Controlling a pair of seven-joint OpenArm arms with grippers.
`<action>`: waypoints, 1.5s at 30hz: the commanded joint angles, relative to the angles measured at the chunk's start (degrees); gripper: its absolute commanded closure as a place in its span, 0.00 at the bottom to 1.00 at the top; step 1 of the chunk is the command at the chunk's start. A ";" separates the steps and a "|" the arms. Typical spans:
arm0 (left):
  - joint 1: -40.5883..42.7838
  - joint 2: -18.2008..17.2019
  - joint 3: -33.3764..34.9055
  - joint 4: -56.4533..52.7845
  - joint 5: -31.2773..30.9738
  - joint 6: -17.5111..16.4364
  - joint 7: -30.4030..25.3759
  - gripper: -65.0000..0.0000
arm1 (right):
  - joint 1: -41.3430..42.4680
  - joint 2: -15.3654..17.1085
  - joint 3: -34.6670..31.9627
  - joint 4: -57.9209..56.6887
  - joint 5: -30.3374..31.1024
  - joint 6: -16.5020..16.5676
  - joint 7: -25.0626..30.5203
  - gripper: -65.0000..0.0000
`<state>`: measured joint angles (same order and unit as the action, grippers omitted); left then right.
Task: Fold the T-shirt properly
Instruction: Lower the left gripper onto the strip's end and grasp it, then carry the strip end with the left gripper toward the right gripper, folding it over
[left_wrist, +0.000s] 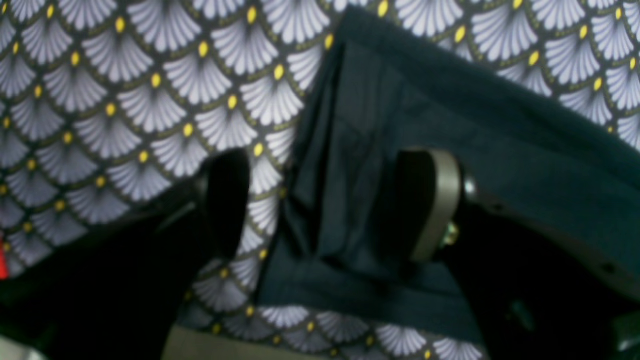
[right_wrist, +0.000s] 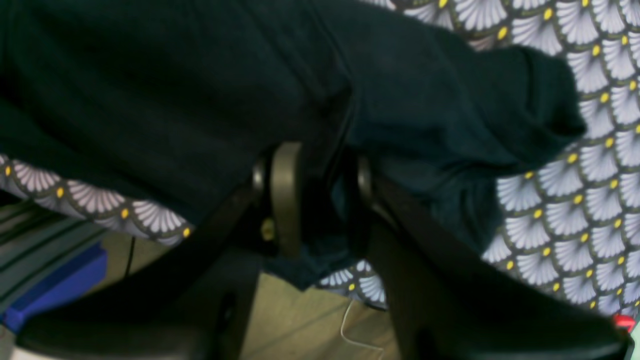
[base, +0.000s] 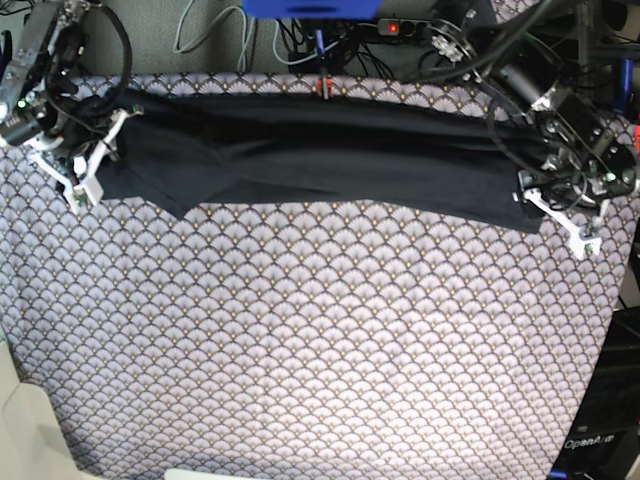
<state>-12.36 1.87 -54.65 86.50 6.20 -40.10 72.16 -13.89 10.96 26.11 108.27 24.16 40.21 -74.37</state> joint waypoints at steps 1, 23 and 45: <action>-0.52 -0.59 -0.42 -0.21 -0.35 0.10 -0.38 0.33 | 0.22 0.78 0.22 0.43 0.32 -0.21 0.48 0.75; 4.05 0.64 -1.57 -4.87 -0.26 0.10 -0.38 0.38 | 1.45 0.69 0.22 0.43 0.32 -0.21 0.39 0.75; 7.66 4.24 5.20 11.13 -0.61 0.10 2.78 1.00 | 1.54 1.30 0.31 0.52 0.32 -0.21 0.39 0.75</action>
<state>-3.27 6.61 -50.06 96.20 6.79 -39.64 76.51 -12.91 11.31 26.11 107.85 24.08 40.18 -74.39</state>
